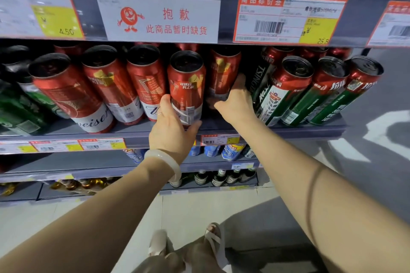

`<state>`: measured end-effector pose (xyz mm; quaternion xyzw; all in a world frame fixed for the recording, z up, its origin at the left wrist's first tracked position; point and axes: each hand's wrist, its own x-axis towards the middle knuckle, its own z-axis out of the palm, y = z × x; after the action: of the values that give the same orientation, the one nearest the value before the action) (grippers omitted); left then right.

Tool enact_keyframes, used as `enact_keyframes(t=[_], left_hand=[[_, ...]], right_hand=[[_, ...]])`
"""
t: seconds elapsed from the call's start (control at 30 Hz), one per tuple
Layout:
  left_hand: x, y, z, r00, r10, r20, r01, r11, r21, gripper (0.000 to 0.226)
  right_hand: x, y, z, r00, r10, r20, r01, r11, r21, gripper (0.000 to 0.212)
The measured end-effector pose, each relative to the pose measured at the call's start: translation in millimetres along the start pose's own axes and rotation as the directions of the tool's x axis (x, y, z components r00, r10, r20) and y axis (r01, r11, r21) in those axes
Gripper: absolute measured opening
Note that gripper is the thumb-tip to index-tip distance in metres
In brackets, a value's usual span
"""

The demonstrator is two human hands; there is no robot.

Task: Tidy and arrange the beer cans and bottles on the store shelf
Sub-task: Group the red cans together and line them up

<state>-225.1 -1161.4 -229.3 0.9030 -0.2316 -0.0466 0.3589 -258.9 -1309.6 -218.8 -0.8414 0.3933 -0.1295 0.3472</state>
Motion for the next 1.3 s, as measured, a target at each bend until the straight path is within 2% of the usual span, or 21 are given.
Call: enact_keyframes(t=[0.07, 0.2, 0.27, 0.4, 0.67, 0.73, 0.83, 0.97, 1.03, 1.13, 1.3], left_hand=[[0.6, 6.4, 6.8, 0.997, -0.075, -0.027, 0.072, 0.993, -0.096, 0.082], [6.5, 16.7, 14.1, 0.981, -0.190, -0.038, 0.182, 0.972, -0.147, 0.069], [8.9, 18.8, 17.1, 0.982, -0.185, -0.035, 0.177, 0.971, -0.158, 0.066], [12.7, 21.6, 23.3, 0.988, -0.153, -0.004, 0.149, 0.966, -0.209, 0.065], [18.9, 31.0, 29.5, 0.990, -0.043, 0.131, 0.072, 0.971, -0.226, 0.056], [19.7, 33.7, 30.2, 0.986, -0.018, 0.167, 0.061, 0.965, -0.255, 0.057], [20.2, 37.6, 30.4, 0.977, 0.019, 0.213, 0.040, 0.962, -0.269, 0.060], [25.0, 41.5, 28.4, 0.953, 0.047, 0.300, 0.056, 0.944, -0.325, 0.060], [27.0, 42.4, 26.3, 0.935, 0.075, 0.346, 0.047, 0.943, -0.330, 0.060], [30.0, 41.6, 26.6, 0.924, 0.112, 0.367, 0.014, 0.946, -0.323, 0.059], [29.0, 43.2, 34.0, 0.920, 0.138, 0.366, 0.015, 0.922, -0.386, 0.046]], right_hand=[[-2.1, -1.0, -0.8, 1.000, 0.016, -0.008, -0.016, 1.000, 0.027, 0.066], [-5.5, 1.5, -4.0, 1.000, 0.012, -0.010, -0.012, 1.000, 0.021, 0.056], [-6.4, 2.4, -6.5, 1.000, 0.006, -0.002, -0.006, 1.000, -0.012, 0.047], [-2.2, 3.8, -8.3, 0.999, 0.035, -0.034, -0.035, 0.999, -0.003, 0.057], [0.2, 1.8, -16.9, 0.976, 0.214, 0.030, -0.210, 0.972, -0.102, 0.035], [-3.0, 0.3, -18.8, 0.959, 0.270, 0.082, -0.269, 0.963, -0.020, 0.031], [-13.2, 4.8, -21.2, 0.942, 0.303, 0.147, -0.323, 0.937, 0.136, 0.040], [-44.4, 26.1, -13.8, 0.957, 0.183, 0.224, -0.239, 0.937, 0.256, 0.030], [-51.0, 35.2, -11.8, 0.972, 0.145, 0.183, -0.200, 0.921, 0.335, 0.027], [-54.8, 37.3, -16.4, 0.990, 0.107, 0.088, -0.130, 0.938, 0.320, 0.018], [-56.1, 37.4, -20.9, 0.989, 0.122, -0.079, -0.096, 0.955, 0.281, 0.029]])
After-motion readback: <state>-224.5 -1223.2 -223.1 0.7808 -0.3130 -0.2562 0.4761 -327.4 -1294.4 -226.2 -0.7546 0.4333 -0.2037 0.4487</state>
